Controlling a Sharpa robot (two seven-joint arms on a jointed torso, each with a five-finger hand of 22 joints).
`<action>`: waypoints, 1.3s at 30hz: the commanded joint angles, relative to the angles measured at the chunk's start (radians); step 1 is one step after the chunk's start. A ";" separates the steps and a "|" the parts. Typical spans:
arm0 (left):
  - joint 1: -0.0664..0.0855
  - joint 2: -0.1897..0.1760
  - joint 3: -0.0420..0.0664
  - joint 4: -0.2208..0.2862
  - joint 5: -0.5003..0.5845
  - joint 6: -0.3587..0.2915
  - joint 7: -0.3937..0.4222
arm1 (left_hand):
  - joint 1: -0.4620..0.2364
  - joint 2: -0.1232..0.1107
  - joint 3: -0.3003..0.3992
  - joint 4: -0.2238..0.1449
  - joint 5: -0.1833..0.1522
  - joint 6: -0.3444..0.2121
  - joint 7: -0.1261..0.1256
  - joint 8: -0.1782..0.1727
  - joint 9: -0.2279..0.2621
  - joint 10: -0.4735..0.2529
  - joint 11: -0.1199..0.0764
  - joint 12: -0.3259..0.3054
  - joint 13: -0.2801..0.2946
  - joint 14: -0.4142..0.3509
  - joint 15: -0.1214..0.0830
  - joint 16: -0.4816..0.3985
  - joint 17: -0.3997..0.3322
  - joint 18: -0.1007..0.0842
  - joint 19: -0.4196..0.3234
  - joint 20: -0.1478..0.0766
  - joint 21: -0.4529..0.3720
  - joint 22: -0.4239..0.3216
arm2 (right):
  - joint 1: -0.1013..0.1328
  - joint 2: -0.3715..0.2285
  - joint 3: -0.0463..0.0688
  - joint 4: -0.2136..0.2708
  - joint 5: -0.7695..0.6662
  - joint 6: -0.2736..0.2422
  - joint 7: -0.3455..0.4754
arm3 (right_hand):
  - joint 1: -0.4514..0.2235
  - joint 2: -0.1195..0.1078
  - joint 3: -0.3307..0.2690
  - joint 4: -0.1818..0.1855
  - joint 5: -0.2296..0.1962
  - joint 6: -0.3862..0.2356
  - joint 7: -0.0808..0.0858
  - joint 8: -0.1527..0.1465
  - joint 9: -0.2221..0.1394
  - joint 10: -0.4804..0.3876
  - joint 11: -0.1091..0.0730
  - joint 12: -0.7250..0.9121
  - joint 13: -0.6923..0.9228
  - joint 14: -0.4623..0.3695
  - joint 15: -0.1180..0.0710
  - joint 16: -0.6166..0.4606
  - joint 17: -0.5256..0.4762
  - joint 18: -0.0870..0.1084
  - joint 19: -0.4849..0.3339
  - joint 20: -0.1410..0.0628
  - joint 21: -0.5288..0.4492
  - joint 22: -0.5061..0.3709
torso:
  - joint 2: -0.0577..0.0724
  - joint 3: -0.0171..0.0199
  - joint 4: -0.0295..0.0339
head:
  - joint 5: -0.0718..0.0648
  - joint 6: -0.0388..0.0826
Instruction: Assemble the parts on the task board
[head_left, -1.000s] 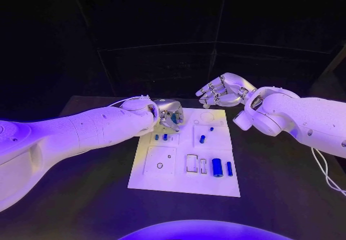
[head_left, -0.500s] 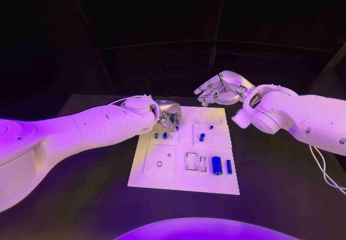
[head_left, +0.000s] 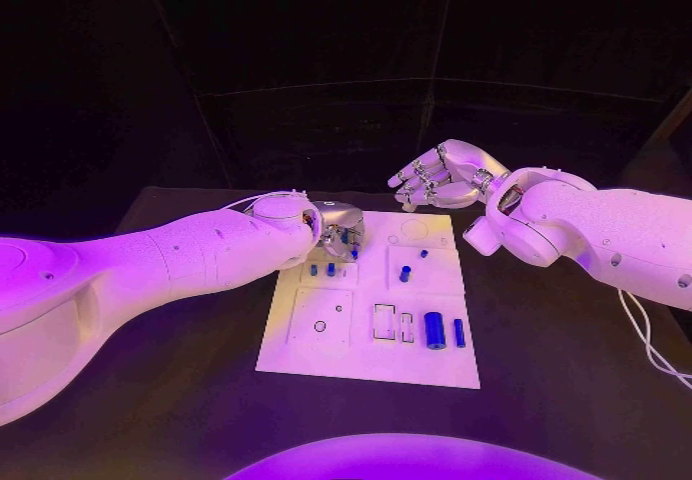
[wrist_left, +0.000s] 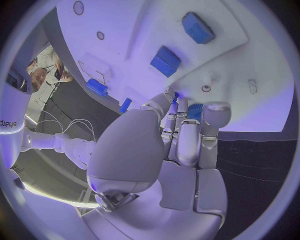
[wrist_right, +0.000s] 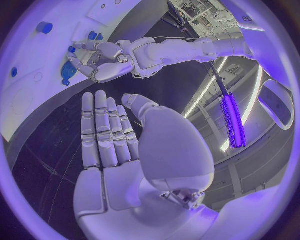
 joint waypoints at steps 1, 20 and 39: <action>0.000 0.004 0.001 -0.002 -0.009 0.016 -0.004 | 0.000 0.009 0.007 -0.001 0.006 0.008 -0.002 -0.007 -0.001 0.009 -0.001 -0.006 -0.001 0.016 -0.007 0.004 -0.002 -0.011 0.010 0.001 0.007 0.005 | 0.002 0.000 0.001 0.003 -0.002 -0.005 0.011 | -0.004 0.006 0.001 -0.007 0.003 -0.002 0.004 0.006 0.000 -0.003 -0.001 0.004 -0.001 0.003 0.003 0.002 -0.001 0.016 -0.002 -0.001 -0.005 0.000 | 0.001 0.0003 -0.0003 | -0.002 0.000; -0.007 0.014 0.001 -0.018 -0.009 -0.006 0.005 | 0.008 0.023 0.052 -0.010 0.005 0.060 -0.017 -0.010 0.000 0.076 -0.018 -0.026 0.002 0.014 -0.022 -0.003 -0.031 -0.021 0.029 -0.007 0.056 0.062 | 0.002 0.002 0.001 0.004 -0.002 -0.003 0.010 | -0.004 0.006 0.001 -0.007 0.003 -0.002 0.004 0.006 0.000 -0.003 -0.001 0.004 -0.001 0.003 0.003 0.002 -0.001 0.016 -0.002 -0.001 -0.005 0.000 | -0.001 0.0002 0.0005 | -0.005 -0.005; -0.005 -0.051 0.063 0.048 0.050 -0.125 0.030 | 0.003 0.022 0.146 -0.063 -0.002 0.116 -0.016 -0.035 0.004 0.152 -0.026 -0.088 0.005 0.012 -0.029 -0.011 -0.072 -0.028 0.038 -0.020 0.094 0.111 | 0.002 -0.001 0.001 0.004 -0.002 -0.003 0.011 | -0.004 0.007 0.002 -0.009 0.002 -0.001 0.004 0.007 0.000 -0.003 -0.001 0.004 -0.001 0.004 0.003 0.002 -0.003 0.016 -0.002 -0.001 -0.004 0.000 | -0.001 0.0003 0.0030 | -0.008 0.003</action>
